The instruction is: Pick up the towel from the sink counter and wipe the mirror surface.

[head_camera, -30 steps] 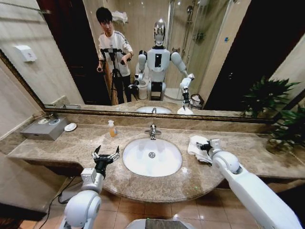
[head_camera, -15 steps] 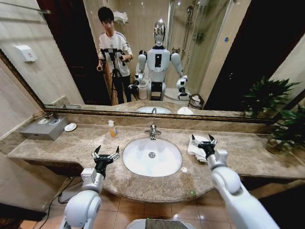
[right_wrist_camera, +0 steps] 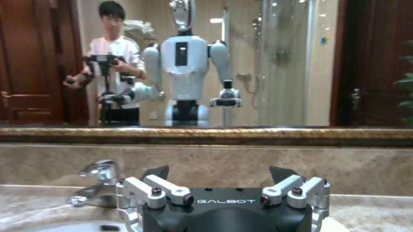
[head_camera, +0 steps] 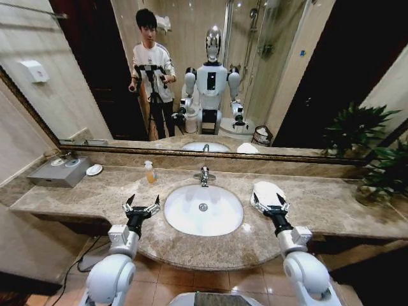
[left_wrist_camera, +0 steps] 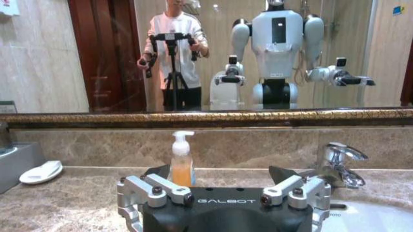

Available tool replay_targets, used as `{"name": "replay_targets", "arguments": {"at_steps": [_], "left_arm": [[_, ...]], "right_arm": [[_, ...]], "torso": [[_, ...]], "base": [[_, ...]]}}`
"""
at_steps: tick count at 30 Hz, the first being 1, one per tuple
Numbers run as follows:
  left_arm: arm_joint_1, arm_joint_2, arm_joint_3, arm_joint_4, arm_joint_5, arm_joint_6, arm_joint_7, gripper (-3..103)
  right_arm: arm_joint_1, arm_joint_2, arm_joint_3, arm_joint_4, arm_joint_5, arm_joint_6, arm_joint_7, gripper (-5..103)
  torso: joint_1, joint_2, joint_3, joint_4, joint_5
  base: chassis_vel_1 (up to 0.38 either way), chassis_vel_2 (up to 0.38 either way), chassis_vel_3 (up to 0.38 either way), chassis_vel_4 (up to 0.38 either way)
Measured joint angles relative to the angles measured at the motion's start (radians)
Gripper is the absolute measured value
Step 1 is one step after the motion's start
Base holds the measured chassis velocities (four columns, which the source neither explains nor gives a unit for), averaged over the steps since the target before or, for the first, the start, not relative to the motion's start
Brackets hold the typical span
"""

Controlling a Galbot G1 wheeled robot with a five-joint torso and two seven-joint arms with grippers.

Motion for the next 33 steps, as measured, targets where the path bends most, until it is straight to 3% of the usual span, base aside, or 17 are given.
{"name": "replay_targets", "arguments": {"at_steps": [5,10,33], "left_arm": [[0.000,0.000,0.000,0.000,0.000,0.000,0.000,100],[0.000,0.000,0.000,0.000,0.000,0.000,0.000,100],[0.000,0.000,0.000,0.000,0.000,0.000,0.000,100]], "right_arm": [[-0.030,-0.010,-0.015,0.082,0.026,-0.061,-0.004,100],[-0.027,-0.001,-0.023,0.112,0.024,-0.075,0.002,100],[-0.122,-0.016,0.040,0.170,0.050,-0.055,0.012,100]], "torso": [[0.000,0.000,0.000,-0.0002,-0.0002],[0.000,0.000,0.000,-0.0001,0.0000],[0.000,0.000,0.000,-0.0001,0.0001]], "base": [[0.000,0.000,0.000,0.000],[0.000,0.000,0.000,0.000],[0.064,-0.059,-0.067,0.060]]}}
